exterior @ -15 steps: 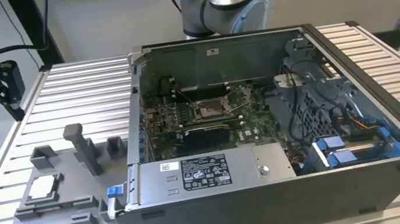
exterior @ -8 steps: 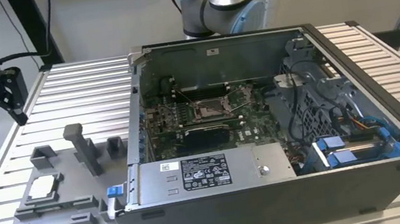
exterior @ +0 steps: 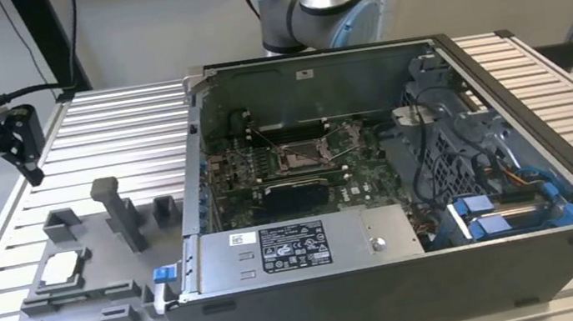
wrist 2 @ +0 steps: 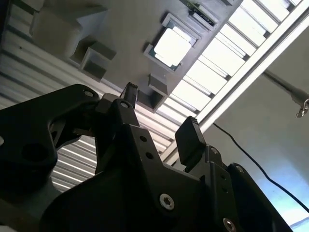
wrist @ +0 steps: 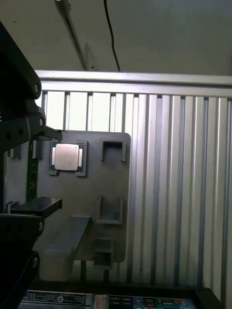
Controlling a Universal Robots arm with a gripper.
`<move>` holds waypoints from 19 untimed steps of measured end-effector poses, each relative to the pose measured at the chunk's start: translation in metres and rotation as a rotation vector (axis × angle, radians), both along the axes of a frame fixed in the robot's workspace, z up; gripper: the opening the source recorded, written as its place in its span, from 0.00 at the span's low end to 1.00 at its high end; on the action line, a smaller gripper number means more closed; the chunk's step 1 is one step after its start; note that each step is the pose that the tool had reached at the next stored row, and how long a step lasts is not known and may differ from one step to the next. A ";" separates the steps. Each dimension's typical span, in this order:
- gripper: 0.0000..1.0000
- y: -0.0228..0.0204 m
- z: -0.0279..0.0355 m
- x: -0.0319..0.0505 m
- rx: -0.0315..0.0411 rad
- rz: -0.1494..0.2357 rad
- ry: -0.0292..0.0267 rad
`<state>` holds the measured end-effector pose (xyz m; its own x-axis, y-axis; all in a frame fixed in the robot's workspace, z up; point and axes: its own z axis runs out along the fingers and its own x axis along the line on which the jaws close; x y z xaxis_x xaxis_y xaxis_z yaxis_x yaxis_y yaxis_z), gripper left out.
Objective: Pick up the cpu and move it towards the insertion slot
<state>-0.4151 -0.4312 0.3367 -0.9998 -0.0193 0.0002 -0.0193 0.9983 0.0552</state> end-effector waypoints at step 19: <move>1.00 0.0000 -0.0218 -0.0014 0.0000 0.000 0.0000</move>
